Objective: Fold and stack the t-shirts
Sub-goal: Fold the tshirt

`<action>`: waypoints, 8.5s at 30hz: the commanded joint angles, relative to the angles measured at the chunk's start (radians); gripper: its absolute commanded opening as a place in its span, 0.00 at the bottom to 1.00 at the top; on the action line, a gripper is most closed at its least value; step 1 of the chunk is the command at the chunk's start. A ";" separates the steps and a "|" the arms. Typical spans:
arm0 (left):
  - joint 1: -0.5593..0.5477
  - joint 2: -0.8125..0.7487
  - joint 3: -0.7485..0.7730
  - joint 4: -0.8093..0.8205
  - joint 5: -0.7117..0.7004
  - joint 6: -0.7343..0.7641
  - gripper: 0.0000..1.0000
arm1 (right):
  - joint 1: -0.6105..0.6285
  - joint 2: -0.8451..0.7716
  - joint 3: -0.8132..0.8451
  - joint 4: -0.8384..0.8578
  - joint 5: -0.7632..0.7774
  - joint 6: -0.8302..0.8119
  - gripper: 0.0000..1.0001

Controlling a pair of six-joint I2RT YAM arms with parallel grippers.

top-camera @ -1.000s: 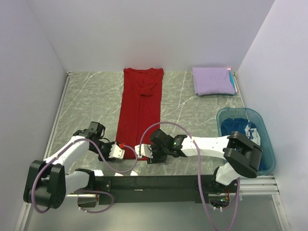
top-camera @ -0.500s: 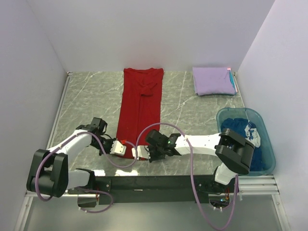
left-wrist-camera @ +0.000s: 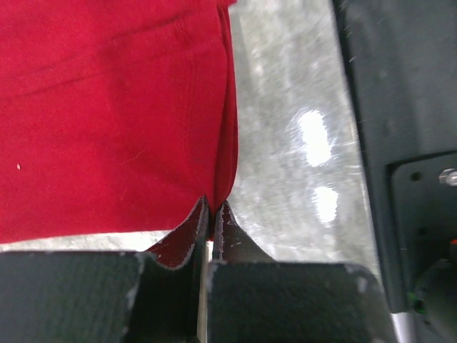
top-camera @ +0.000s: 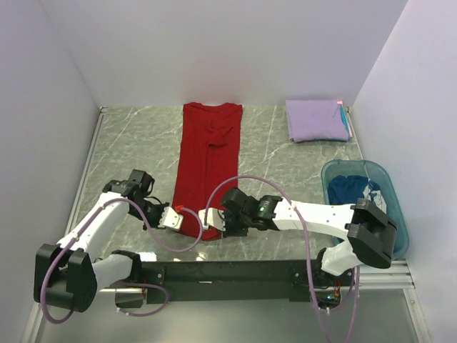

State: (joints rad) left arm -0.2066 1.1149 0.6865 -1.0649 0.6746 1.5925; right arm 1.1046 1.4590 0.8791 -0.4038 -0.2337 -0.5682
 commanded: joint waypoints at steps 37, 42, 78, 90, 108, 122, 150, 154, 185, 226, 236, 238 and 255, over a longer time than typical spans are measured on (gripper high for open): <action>0.115 0.907 0.961 0.379 0.063 -0.557 0.00 | -0.555 0.646 0.896 -0.174 -0.101 -0.355 0.00; 0.118 0.950 0.996 0.419 0.045 -0.578 0.01 | -0.569 0.692 0.945 -0.170 -0.090 -0.363 0.00; 0.185 0.678 0.507 0.445 0.063 -1.370 0.55 | -0.664 0.526 0.709 -0.330 -0.414 0.514 0.62; 0.204 0.654 0.390 0.568 0.086 -1.482 0.49 | -0.680 0.575 0.594 -0.236 -0.467 0.613 0.59; 0.204 0.648 0.369 0.525 0.085 -1.493 0.01 | -0.681 0.633 0.570 -0.190 -0.474 0.680 0.07; 0.204 0.695 0.403 0.330 0.016 -1.347 0.05 | -0.681 0.587 0.535 -0.326 -0.449 0.590 0.13; 0.167 1.054 0.717 0.999 0.109 -2.013 0.31 | -0.755 0.919 0.948 0.023 -0.561 0.857 0.18; 0.194 1.071 0.743 0.884 0.132 -1.926 0.36 | -0.767 0.878 0.931 -0.021 -0.556 0.815 0.43; 0.184 0.324 0.094 0.551 0.189 -0.183 0.55 | -0.368 0.211 0.124 0.257 -0.044 -0.265 0.55; 0.118 0.413 0.403 0.252 0.128 -0.154 0.01 | -0.454 0.258 0.471 -0.114 -0.073 -0.170 0.00; 0.095 0.215 0.366 -0.163 0.168 0.067 0.00 | -0.425 -0.012 0.287 -0.250 -0.139 -0.191 0.00; 0.082 0.139 0.328 -0.278 0.168 0.110 0.00 | -0.399 -0.102 0.226 -0.312 -0.174 -0.223 0.00; 0.098 0.520 0.822 -0.157 0.257 -0.264 0.01 | -0.618 0.199 0.630 -0.563 -0.349 -0.415 0.00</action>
State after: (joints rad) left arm -0.1280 1.5337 1.3655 -1.2991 0.9058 1.4502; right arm 0.5392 1.5745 1.3731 -0.8669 -0.5594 -0.9085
